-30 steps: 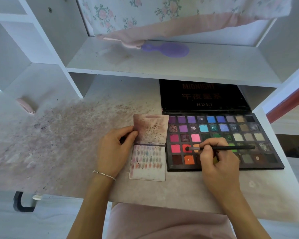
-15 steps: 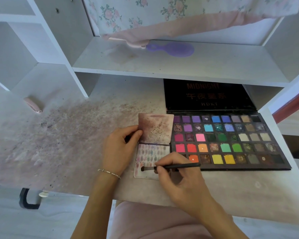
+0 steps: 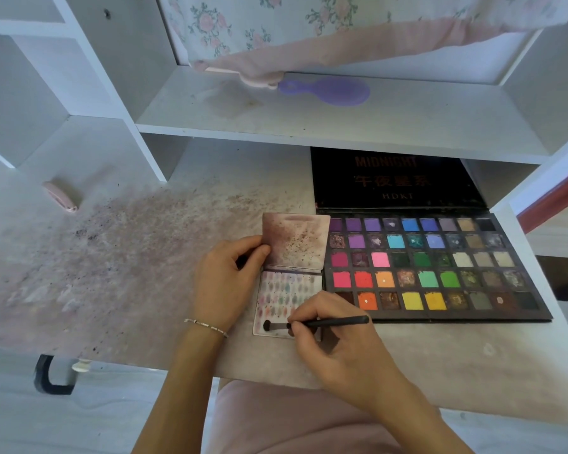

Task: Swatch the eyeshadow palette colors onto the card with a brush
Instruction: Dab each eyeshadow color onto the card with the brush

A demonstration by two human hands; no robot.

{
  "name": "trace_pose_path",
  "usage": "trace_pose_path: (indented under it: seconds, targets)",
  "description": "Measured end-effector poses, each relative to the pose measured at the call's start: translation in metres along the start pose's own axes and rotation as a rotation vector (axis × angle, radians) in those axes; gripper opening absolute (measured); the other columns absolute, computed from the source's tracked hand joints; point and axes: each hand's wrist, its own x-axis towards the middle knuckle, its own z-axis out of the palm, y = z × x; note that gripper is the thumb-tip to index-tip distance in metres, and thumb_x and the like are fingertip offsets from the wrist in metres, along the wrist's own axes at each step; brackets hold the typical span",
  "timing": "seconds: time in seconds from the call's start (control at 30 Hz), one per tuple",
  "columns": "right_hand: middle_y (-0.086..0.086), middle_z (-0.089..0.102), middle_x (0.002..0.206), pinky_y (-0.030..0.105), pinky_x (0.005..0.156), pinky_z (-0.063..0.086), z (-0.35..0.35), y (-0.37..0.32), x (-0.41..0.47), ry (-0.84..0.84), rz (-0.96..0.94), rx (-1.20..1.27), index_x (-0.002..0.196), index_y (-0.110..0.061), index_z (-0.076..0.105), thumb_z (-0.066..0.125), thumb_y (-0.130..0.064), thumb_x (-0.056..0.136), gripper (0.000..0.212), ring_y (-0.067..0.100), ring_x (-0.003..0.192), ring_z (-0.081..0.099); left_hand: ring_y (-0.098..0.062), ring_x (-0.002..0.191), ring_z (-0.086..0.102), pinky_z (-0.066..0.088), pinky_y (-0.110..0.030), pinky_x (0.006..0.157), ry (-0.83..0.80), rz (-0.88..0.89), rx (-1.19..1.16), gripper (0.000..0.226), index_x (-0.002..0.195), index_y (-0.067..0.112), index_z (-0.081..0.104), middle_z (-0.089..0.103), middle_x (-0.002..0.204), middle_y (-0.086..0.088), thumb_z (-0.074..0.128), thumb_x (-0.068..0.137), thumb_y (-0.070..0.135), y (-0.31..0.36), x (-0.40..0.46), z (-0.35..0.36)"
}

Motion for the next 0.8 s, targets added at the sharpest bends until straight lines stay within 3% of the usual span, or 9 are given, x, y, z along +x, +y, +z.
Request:
trace_pose_path:
  seconds: [0.3,0.47,0.6,0.8]
  targets:
    - [-0.009,0.056,0.074,0.014,0.064,0.039,-0.0005,0.0011,0.0004,-0.012,0.006,0.006,0.077,-0.017,0.059,0.056,-0.018,0.08,0.005,0.007,0.073,0.052,-0.016,0.08,0.062,0.051,-0.044,0.075,0.004,0.0,0.008,0.013,0.091,0.019,0.072,0.059,0.075,0.025,0.061,0.083,0.017,0.0007,-0.0009,-0.0002]
    - [-0.009,0.056,0.073,0.012,0.064,0.038,-0.0005,0.001,0.0002,-0.028,-0.002,0.009,0.076,-0.016,0.06,0.055,-0.02,0.08,0.007,0.006,0.071,0.051,-0.017,0.081,0.063,0.051,-0.044,0.075,0.002,-0.02,0.0,0.021,0.09,0.02,0.072,0.06,0.076,0.021,0.058,0.079,0.029,0.0026,-0.0008,-0.0007]
    - [-0.01,0.056,0.074,0.014,0.064,0.039,-0.0005,0.0019,0.0001,-0.027,0.017,0.014,0.077,-0.018,0.06,0.056,-0.019,0.08,0.005,0.008,0.073,0.052,-0.015,0.081,0.062,0.051,-0.043,0.076,0.004,-0.015,0.009,0.013,0.091,0.019,0.072,0.059,0.076,0.025,0.062,0.083,0.017,0.0012,-0.001,-0.0003]
    - [-0.009,0.056,0.074,0.015,0.063,0.04,-0.0003,0.0026,0.0008,-0.011,0.002,-0.001,0.078,-0.017,0.059,0.053,-0.024,0.081,0.01,0.007,0.073,0.052,-0.016,0.081,0.062,0.05,-0.041,0.076,0.008,-0.022,0.028,0.013,0.092,0.02,0.072,0.059,0.077,0.022,0.062,0.083,0.018,0.0016,-0.0012,-0.0006]
